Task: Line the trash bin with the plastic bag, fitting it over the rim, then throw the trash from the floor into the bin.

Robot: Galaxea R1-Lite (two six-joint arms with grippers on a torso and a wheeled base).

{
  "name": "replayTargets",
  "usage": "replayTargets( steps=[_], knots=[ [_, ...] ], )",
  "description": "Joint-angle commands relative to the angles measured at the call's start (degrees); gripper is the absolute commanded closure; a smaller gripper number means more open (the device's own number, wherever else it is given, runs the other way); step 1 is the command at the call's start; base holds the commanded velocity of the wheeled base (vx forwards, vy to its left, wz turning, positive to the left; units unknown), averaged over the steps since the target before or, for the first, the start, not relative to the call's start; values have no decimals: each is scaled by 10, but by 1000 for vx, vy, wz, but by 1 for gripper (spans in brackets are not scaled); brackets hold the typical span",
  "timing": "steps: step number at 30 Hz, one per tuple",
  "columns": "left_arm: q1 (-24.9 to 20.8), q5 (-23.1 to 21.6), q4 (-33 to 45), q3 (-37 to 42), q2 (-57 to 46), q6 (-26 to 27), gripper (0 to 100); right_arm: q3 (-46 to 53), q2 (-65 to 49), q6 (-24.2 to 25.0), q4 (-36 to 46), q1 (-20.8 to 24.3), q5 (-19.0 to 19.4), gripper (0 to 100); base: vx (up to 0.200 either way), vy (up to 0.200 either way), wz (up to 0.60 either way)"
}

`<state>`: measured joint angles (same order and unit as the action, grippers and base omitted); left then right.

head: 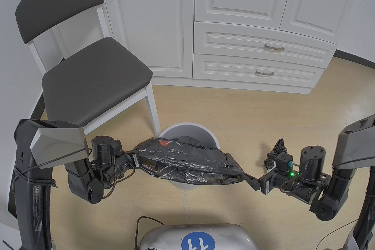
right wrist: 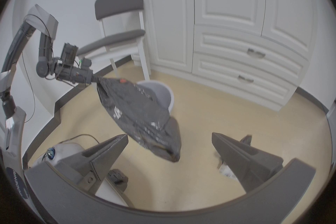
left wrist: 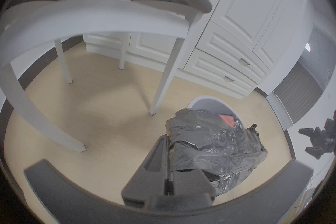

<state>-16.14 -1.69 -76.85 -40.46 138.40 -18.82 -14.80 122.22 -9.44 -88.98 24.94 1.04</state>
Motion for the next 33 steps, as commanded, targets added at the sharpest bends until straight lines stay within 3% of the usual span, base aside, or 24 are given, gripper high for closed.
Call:
replayTargets(
  steps=[1, 6, 11, 12, 20, 21, 23, 33],
  knots=[
    [-11, 0, 6, 29, -74, 3, 100, 43, -130, -25, -10, 38, -18, 0, 0, 0, 0],
    [-20, 1, 8, 36, -80, 22, 100, 70, -170, -52, -10, 85, -56, 0, 0, 0, 0],
    [-18, 0, 9, 35, -56, 24, 100, 77, -186, -55, -10, 93, -59, 0, 0, 0, 0],
    [-18, 0, 10, 35, -56, 24, 0, 77, -187, -55, -10, 93, -59, 0, 0, 0, 0],
    [-14, 1, 12, 50, -67, 42, 0, 76, -185, -55, -10, 93, -61, 0, 0, 0, 0],
    [-13, 0, 12, 73, -86, 93, 0, 76, -186, -56, -10, 93, -67, 0, 0, 0, 0],
    [-13, 2, 11, 92, -96, 133, 0, 74, -187, -56, -10, 93, -75, 0, 0, 0, 0],
    [2, 2, 1, 146, -124, 223, 0, 78, -186, -56, -10, 93, -75, 0, 0, 0, 0]
  ],
)
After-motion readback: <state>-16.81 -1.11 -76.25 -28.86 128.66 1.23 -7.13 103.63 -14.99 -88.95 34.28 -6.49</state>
